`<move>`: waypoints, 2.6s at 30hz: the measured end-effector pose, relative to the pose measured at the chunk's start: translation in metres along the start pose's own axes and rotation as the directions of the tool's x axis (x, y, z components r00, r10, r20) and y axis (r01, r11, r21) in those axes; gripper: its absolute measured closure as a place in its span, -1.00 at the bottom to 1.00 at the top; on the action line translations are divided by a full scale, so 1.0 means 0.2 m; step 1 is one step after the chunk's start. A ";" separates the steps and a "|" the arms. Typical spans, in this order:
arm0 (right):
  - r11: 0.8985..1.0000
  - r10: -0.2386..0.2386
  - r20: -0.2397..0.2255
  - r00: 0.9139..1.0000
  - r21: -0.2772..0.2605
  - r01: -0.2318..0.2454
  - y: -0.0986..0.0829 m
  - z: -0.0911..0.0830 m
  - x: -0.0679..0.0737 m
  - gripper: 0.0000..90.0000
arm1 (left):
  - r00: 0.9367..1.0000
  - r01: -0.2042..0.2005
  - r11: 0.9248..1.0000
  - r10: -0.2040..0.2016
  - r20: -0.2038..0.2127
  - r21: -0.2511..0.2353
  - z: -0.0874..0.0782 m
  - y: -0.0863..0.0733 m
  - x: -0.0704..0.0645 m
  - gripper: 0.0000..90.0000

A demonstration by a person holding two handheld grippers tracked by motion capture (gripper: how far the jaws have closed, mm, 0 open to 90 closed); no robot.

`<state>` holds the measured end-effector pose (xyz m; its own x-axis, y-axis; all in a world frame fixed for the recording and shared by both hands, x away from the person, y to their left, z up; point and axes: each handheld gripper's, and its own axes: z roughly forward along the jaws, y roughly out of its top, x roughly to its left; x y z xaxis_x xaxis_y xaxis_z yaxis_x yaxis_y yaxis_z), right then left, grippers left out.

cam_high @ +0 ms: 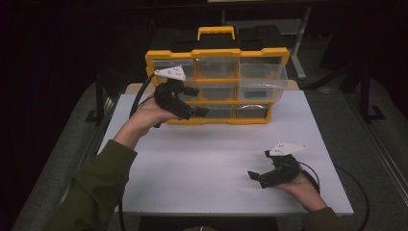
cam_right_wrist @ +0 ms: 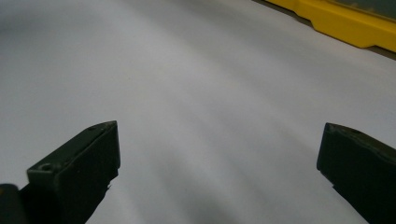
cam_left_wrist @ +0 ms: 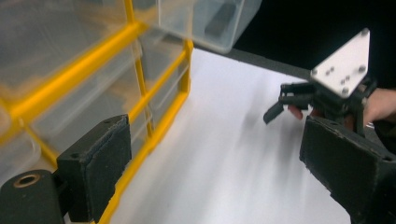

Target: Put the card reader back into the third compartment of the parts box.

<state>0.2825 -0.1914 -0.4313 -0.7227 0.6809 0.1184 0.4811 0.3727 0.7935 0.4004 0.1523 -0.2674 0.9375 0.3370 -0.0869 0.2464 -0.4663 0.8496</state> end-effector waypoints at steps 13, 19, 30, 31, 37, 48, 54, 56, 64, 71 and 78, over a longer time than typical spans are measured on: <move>1.000 -0.001 -0.004 1.000 0.004 0.001 0.00 0.01 0.00 -1.00 | 0.999 0.046 0.999 -0.047 -0.017 -0.028 -0.02 -0.28 -0.05 -0.94; 1.000 -0.005 -0.007 1.000 0.012 0.005 -0.01 0.02 0.00 -1.00 | 0.997 0.057 0.998 -0.058 -0.044 -0.029 -0.02 -0.39 -0.06 -1.00; 1.000 -0.003 -0.007 1.000 0.013 0.003 -0.01 0.02 0.00 -1.00 | 0.993 0.086 0.996 -0.088 -0.083 -0.022 -0.06 -0.61 -0.09 -1.00; 1.000 -0.004 -0.006 1.000 0.014 0.004 -0.01 0.02 0.00 -1.00 | 0.992 0.094 0.995 -0.095 -0.085 -0.023 -0.06 -0.63 -0.09 -1.00; 1.000 -0.010 -0.006 1.000 0.016 0.010 -0.01 0.02 0.00 -1.00 | 0.989 0.106 0.994 -0.107 -0.107 -0.021 -0.09 -0.72 -0.10 -1.00; 1.000 -0.010 -0.004 1.000 0.012 0.010 -0.01 0.02 0.00 -1.00 | 0.984 0.109 0.994 -0.112 -0.137 -0.029 -0.12 -0.84 -0.12 -1.00; 1.000 -0.011 -0.004 1.000 0.007 0.011 -0.01 0.02 0.00 -1.00 | 0.980 0.111 0.993 -0.116 -0.159 -0.043 -0.15 -0.89 -0.14 -1.00; 1.000 -0.011 -0.003 1.000 0.006 0.011 -0.01 0.02 0.00 -1.00 | 0.980 0.109 0.993 -0.115 -0.163 -0.042 -0.16 -0.92 -0.15 -1.00; 1.000 -0.016 -0.001 1.000 0.010 0.016 -0.01 0.01 -0.01 -1.00 | 0.975 0.135 0.990 -0.141 -0.172 -0.048 -0.18 -1.02 -0.18 -1.00; 1.000 -0.015 -0.004 1.000 0.016 0.015 -0.02 0.02 -0.01 -1.00 | 0.970 0.148 0.988 -0.152 -0.192 -0.035 -0.19 -1.09 -0.20 -1.00; 1.000 -0.022 -0.005 1.000 0.021 0.022 -0.02 0.03 0.00 -1.00 | 0.967 0.143 0.990 -0.141 -0.212 -0.005 -0.19 -1.16 -0.21 -1.00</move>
<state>0.2839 -0.1899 -0.4371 -0.7357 0.6693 0.1040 0.4753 0.4007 0.7833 0.2950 0.2775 -0.4405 0.8199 0.5648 -0.0938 0.3770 -0.4093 0.8309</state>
